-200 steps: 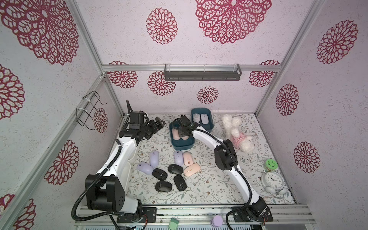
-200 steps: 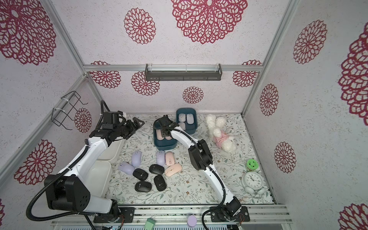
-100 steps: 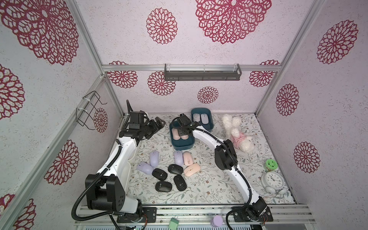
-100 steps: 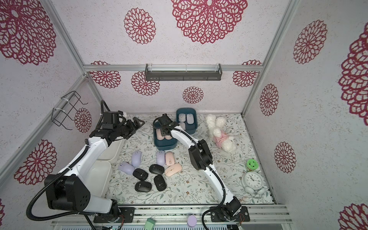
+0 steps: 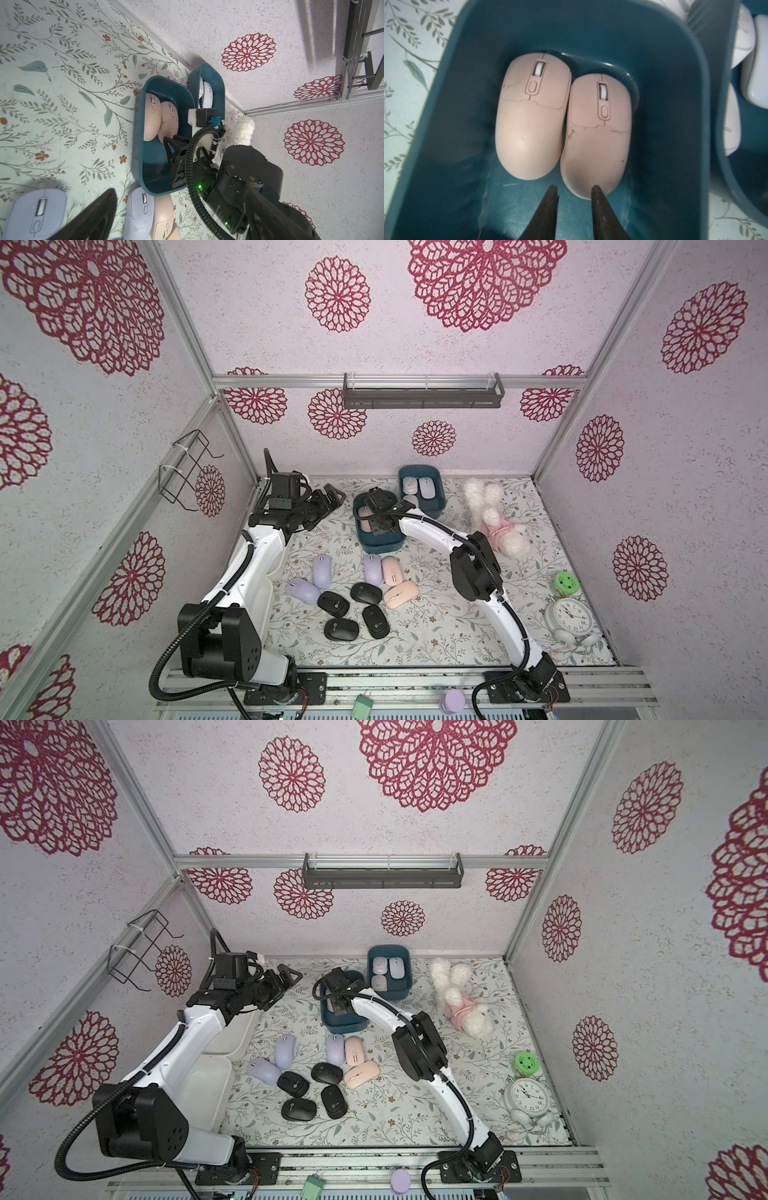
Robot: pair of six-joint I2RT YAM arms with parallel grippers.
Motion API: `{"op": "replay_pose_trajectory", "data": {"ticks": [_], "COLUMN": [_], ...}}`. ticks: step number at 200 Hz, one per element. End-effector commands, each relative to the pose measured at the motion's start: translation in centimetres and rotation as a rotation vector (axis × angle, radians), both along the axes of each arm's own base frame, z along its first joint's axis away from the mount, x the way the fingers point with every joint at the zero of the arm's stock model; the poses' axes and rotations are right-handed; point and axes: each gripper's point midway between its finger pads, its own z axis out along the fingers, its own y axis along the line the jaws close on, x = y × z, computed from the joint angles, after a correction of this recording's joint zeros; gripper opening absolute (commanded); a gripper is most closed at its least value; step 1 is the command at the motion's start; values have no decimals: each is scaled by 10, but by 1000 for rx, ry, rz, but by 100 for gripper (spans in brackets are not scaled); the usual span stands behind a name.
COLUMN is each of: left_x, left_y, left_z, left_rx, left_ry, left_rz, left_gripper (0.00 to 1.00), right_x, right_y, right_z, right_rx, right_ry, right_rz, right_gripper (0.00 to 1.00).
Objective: Place the mice by color into the storage box
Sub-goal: Place the mouse in the storage box, then adjust the mouse in the storage box.
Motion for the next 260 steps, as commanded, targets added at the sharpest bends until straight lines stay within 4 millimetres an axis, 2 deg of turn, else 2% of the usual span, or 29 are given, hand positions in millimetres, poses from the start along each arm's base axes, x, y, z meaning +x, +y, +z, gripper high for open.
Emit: {"op": "replay_pose_trajectory", "data": {"ticks": [1, 41, 76, 126, 147, 173, 213, 227, 245, 260], "left_x": [4, 4, 4, 5, 5, 5, 5, 4, 4, 3], "left_y": [1, 2, 1, 1, 2, 1, 3, 4, 7, 8], "left_z": [5, 5, 4, 3, 1, 2, 5, 7, 10, 12], "left_rx": [-7, -5, -8, -8, -3, -6, -9, -5, -6, -3], "left_ry": [-22, -20, -18, -15, -12, -14, -22, -28, -36, -42], "left_rz": [1, 3, 2, 1, 3, 0, 1, 4, 10, 17], "left_gripper": [98, 98, 98, 98, 98, 98, 98, 98, 98, 98], "right_x": [8, 21, 24, 30, 32, 30, 19, 12, -4, -22], "right_y": [-4, -9, -7, -6, -5, -3, 3, 2, -4, -14], "right_z": [20, 11, 9, -5, 1, 19, 78, 101, 132, 143], "right_rx": [31, 37, 43, 45, 50, 58, 108, 117, 85, 85], "right_ry": [-31, -28, -22, 3, -4, -30, -121, -165, -240, -251], "right_rz": [-22, -45, -35, -31, -25, -20, 2, 6, 11, 11], "right_gripper": [30, 30, 30, 30, 30, 30, 30, 30, 36, 41]}}
